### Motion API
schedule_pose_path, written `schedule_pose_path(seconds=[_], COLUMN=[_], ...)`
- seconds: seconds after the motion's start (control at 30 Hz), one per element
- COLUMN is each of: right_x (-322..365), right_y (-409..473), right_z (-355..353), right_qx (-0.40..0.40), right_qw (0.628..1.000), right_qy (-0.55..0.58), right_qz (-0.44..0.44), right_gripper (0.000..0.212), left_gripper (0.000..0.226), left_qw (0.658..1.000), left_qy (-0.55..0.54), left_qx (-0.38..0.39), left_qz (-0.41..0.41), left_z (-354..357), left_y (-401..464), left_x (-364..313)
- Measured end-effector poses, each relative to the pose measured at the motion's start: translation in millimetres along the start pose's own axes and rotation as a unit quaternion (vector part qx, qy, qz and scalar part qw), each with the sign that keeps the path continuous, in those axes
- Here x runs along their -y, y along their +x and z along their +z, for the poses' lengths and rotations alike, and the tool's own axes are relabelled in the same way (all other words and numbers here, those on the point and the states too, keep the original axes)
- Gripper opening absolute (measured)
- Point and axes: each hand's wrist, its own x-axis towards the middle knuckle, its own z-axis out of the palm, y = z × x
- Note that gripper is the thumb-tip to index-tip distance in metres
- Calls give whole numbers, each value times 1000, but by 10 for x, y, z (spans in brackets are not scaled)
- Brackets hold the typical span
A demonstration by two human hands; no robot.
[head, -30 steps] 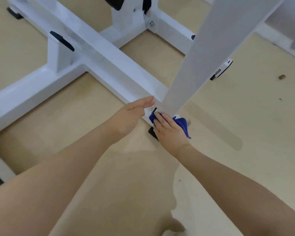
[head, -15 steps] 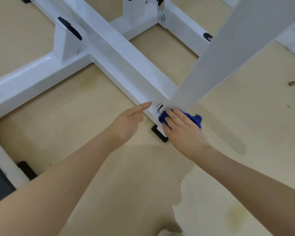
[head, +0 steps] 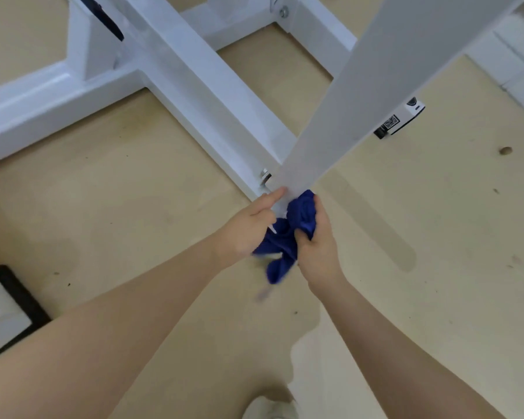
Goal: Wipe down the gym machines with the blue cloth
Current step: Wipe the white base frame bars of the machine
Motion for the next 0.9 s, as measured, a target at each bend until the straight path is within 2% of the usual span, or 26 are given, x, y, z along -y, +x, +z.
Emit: schedule_pose_path(seconds=[0.07,0.17,0.27,0.33,0.4,0.5,0.57,0.67,0.73,0.9], right_x=[-22,-125,-122,-132,-298,-527,-579,-575,-558,-524], right_y=[12,95,181,279,280,28,-21,194,197,-72], right_z=[-168,-382,-202,28,129,233,252,242,233,141], right_qx=[-20,-114,-24,-39,-85,0,33,-24,-32,70], right_qw=[999,989,990,990,989,987,983,977,976,968], right_qy=[35,64,89,38,-45,-139,-172,-200,-202,-240], right_qz=[28,68,103,134,111,79,59,70,74,27], right_gripper=[47,36,30,39,48,67,70,70,74,74], left_gripper=[54,53,54,55,57,60,61,61,61,64], left_qw=[1000,999,999,999,999,998,998,997,996,998], left_qy=[3,29,30,28,26,50,53,73,80,31], left_qx=[1,-26,-34,-31,-27,-18,-12,-1,-4,-6], left_qz=[2,-12,-22,-27,-37,-39,-31,-23,-43,-55], left_z=[8,-88,-108,-80,-42,26,65,79,75,77], left_y=[1,20,39,56,64,59,56,65,105,166], left_x=[10,92,158,208,262,305,326,367,353,366])
